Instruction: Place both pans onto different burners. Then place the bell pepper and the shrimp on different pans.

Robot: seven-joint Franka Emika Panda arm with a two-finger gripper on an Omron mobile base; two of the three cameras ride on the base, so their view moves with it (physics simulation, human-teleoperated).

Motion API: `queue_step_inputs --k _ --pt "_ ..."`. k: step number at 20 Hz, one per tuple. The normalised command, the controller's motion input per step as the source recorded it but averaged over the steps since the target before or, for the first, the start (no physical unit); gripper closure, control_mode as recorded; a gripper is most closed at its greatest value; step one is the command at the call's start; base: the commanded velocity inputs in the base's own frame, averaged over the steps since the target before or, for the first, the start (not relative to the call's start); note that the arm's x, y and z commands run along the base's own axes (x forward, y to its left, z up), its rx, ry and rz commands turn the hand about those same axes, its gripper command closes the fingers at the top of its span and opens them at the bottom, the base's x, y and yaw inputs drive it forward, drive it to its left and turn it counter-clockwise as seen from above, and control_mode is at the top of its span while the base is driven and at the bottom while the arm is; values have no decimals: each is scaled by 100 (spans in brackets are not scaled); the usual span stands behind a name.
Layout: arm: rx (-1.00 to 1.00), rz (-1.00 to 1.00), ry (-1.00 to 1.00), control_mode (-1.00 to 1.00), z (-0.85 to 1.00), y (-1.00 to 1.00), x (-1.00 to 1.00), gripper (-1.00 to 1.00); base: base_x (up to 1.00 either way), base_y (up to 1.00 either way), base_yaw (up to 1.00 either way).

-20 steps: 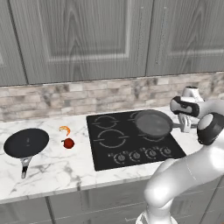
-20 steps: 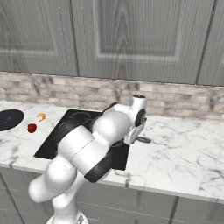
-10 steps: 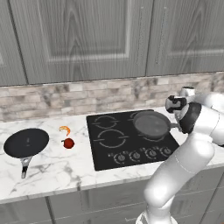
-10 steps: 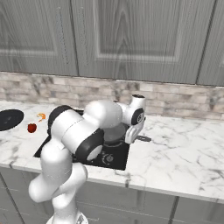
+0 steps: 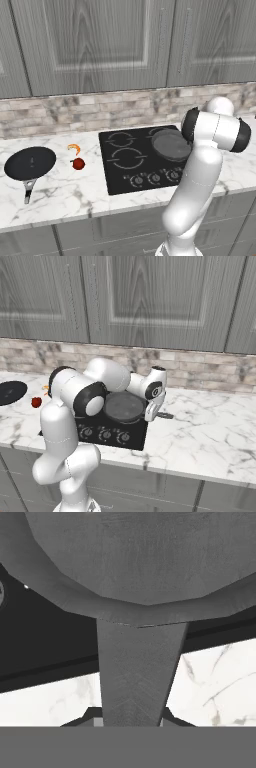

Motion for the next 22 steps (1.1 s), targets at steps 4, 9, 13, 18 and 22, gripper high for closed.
queue_step_inputs --k 4,9,13,18,22 --pt "0 4 1 -100 -4 0 26 100 0 0 0" --pt "0 2 2 -100 -1 -4 39 100 0 0 0" --pt "0 5 2 -100 -27 -13 17 100 0 0 0" --pt "0 5 0 -100 -47 -5 4 100 0 0 0" --pt "0 4 0 -100 -45 0 1 100 0 0 0"
